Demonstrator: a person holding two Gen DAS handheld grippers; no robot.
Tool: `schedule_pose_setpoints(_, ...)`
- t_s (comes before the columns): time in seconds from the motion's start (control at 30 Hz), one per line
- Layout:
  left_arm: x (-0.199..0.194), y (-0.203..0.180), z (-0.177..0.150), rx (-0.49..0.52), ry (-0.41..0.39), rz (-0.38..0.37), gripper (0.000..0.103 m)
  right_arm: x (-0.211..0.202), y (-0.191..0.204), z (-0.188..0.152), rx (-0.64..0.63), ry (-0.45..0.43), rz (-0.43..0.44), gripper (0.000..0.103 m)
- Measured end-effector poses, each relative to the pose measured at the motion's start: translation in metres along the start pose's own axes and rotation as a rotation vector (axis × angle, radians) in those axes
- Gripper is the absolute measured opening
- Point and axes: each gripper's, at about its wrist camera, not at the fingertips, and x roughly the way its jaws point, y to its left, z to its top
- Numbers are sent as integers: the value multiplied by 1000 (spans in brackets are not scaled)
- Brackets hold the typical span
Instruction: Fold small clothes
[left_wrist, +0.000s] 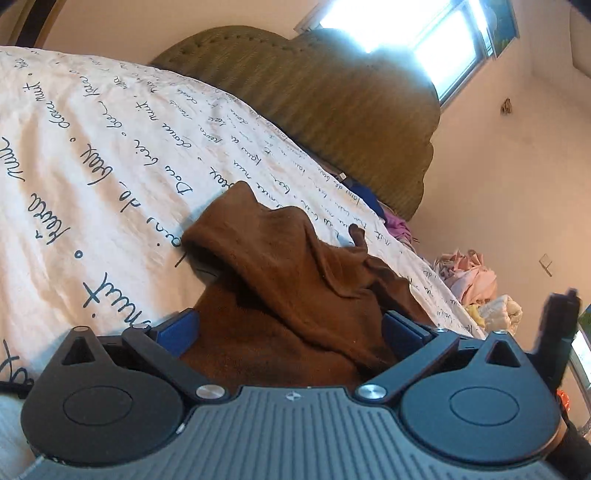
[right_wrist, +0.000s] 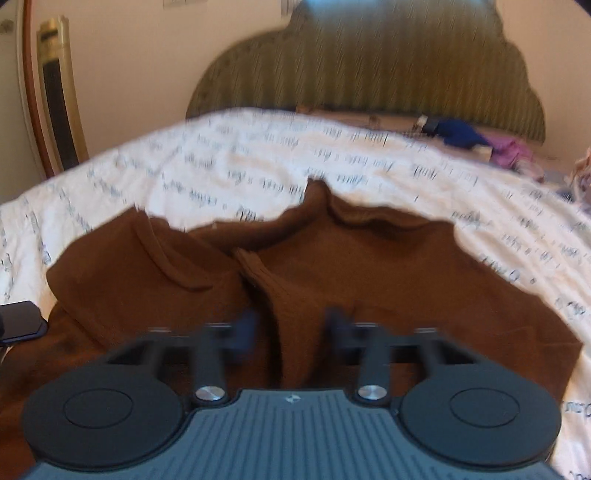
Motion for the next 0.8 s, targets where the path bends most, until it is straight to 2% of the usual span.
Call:
schedule_pose_setpoints(0.13,-1,10,-1,-37,3,-16,103,3,-3,1,37,20,5,9)
schedule_pose_setpoints(0.2,0,9,-3,-35,1,-20,103,-12,-11,6,94,-42,21,9)
schedule_pose_setpoints(0.3,2,10,-3,-42,1,-25,103,-54,-45,7,263,-172,82,9)
schedule_pose_setpoints(0.37,2,11,-3,-42,1,-25,103,-76,-72,-6,328,-217,50,9)
schedule_pose_setpoints(0.43,3,10,-3,-41,1,-24,103,-88,-105,-27,407,-217,-8,9)
schedule_pose_setpoints(0.53,2,9,-3,-38,0,-23,103,-87,-146,-64,525,-164,-74,9)
schedule_pose_setpoints(0.63,4,6,-4,-25,0,-10,103,-76,-161,-85,528,-103,-170,9)
schedule_pose_setpoints(0.7,4,4,-5,-12,0,-3,103,-84,-173,-86,592,-140,-158,9)
schedule_pose_setpoints(0.8,3,1,-6,-4,-3,0,103,-108,-190,-88,687,-262,-125,9)
